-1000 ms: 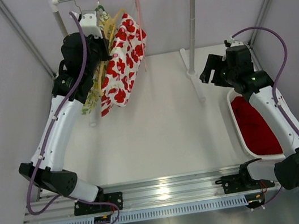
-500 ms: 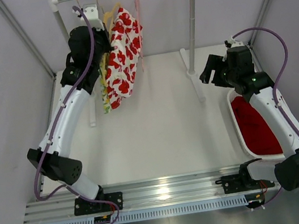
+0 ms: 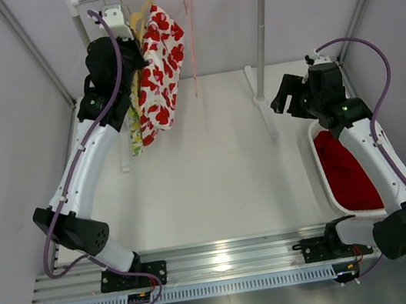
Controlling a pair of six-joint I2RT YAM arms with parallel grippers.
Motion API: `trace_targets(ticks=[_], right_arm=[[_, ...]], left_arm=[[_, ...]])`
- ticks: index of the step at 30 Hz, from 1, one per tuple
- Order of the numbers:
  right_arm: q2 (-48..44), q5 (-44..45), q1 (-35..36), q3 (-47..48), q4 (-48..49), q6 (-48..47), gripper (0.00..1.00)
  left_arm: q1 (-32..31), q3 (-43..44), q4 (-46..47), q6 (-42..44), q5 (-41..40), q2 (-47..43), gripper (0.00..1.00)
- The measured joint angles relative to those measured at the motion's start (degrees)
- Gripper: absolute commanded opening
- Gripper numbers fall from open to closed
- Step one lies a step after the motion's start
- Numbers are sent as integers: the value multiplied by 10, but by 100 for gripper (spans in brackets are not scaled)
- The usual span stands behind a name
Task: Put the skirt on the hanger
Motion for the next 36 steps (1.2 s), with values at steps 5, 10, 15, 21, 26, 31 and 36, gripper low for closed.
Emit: trace_targets(ticks=[5,10,15,21,26,31,36], right_arm=[[0,0,0,0,1,0,81],[0,0,-3,0,4,0,81],[0,-2,-5,0,5,0,81],[0,-2,-7,0,5,0,81],[0,-3,-9,-5,5,-1,81],[0,-3,-10,-10,5,-3,81],[0,-3,-10,-10,5,-4,81]], left_arm=[[0,10,12,-2,2,0,0],[0,66,12,-12,0,31,0],[0,117,5,-24,0,74,0],[0,141,-9,-40,5,118,0],[0,94,7,-54,10,114,0],[1,47,33,-60,17,88,1],[1,23,33,-62,20,61,36]])
